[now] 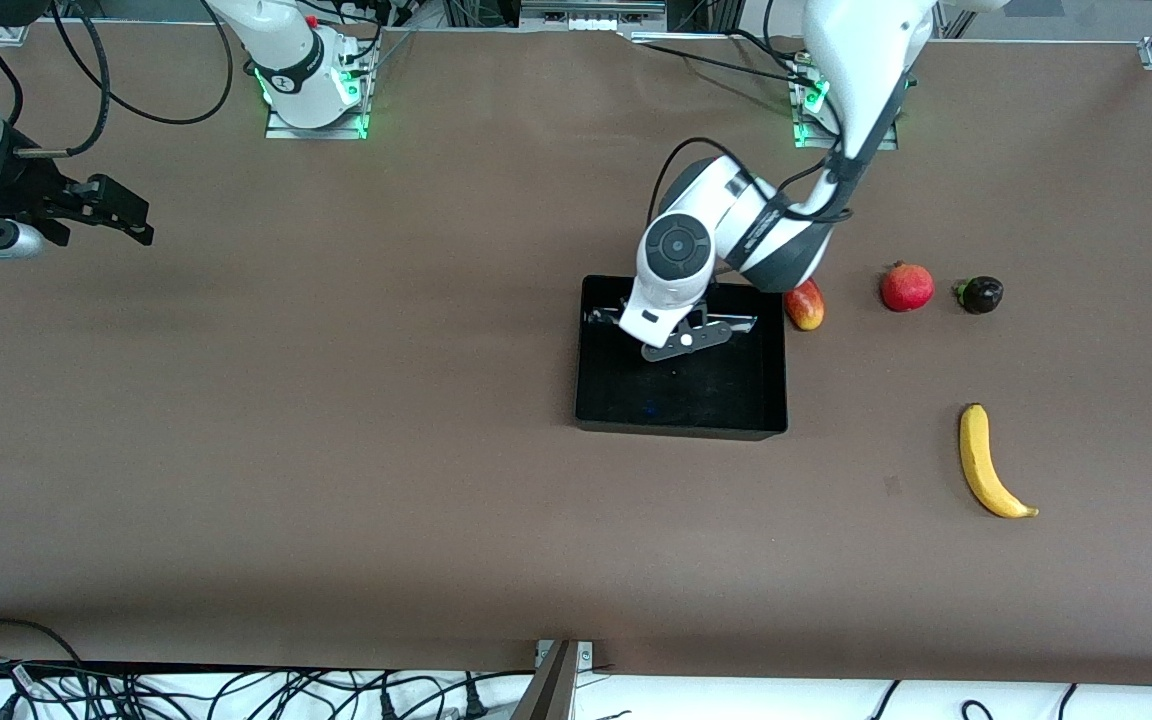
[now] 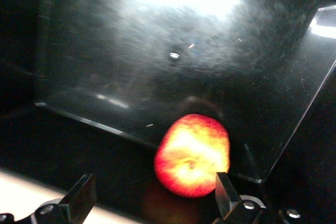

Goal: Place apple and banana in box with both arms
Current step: 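Open the left gripper and move it to the yellow banana, then grasp the banana with the left gripper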

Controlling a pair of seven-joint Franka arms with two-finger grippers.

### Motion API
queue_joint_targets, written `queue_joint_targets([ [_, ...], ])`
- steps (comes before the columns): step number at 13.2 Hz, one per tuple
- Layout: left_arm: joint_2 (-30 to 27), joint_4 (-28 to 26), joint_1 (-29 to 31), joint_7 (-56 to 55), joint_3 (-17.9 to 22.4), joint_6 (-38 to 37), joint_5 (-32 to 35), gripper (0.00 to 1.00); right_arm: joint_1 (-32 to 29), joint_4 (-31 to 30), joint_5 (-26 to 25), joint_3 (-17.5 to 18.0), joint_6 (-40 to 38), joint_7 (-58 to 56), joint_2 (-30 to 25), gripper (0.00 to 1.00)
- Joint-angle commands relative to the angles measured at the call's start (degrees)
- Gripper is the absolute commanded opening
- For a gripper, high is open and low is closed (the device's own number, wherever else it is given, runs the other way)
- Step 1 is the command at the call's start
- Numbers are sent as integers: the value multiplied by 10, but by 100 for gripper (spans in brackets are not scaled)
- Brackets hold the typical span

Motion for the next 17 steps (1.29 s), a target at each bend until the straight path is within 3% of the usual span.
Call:
queue_joint_targets([
  [1,-47,47,72,109,-5,-120,13,100,-11,17,-9,6,-2,1,13,100],
  [3,-58,81,151,241,3,-163,13,100,-13,17,-9,6,-2,1,14,100],
  [5,-58,92,212,379,37,-162,28,100,-11,17,-8,6,-2,1,13,100],
  [8,-39,86,312,596,58,-84,64,100,-11,17,-6,6,-2,2,13,100],
  [9,-30,86,323,654,86,-50,64,100,-11,17,-6,6,-2,2,13,100],
  [11,4,86,342,707,110,18,60,100,-11,17,-6,6,-2,2,13,100],
  [14,80,92,368,704,105,147,64,100,-11,17,-4,6,-1,2,13,100],
  [17,123,85,368,694,103,222,64,100,-11,17,-3,6,-1,2,13,100],
])
